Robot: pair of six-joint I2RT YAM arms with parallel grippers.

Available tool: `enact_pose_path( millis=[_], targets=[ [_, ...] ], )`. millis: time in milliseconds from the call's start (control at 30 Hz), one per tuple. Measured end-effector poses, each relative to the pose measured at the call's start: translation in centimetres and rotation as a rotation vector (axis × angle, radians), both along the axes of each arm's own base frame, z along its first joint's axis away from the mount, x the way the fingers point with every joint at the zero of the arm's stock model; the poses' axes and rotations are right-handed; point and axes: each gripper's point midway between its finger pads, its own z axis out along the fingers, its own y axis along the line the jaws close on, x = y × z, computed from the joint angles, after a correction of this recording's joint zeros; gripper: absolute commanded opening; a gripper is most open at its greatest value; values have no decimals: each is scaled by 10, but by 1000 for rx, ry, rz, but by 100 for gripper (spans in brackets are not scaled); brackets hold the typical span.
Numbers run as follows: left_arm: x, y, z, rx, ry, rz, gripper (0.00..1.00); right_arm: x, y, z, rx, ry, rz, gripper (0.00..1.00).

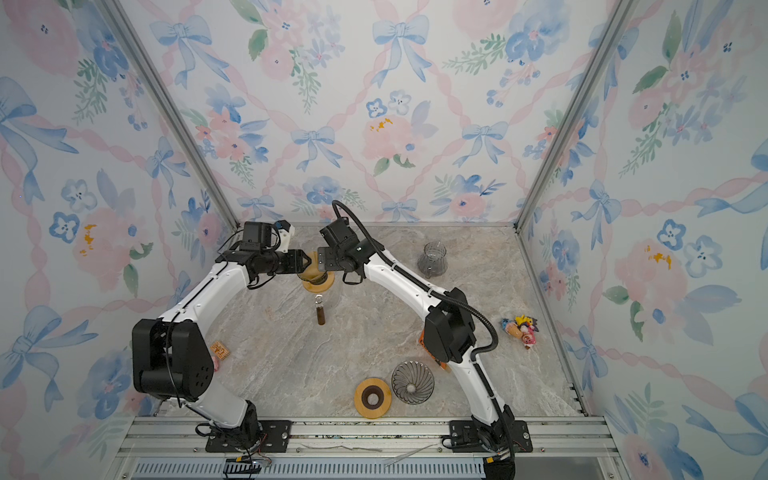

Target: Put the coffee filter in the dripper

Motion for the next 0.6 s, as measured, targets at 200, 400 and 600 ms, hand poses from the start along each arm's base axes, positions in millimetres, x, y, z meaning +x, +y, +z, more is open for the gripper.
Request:
enact_pose_path(
  millis=[200,400,600],
  targets=[
    [-1,1,-3,4,11,3,56,-5,7,-11,11,7,40,97],
    [-1,1,-3,4,11,3,56,-7,13,-7,30,11,65,97],
    [-1,1,-3,4,11,3,56,-3,12,5,39,-10,49,97]
  ],
)
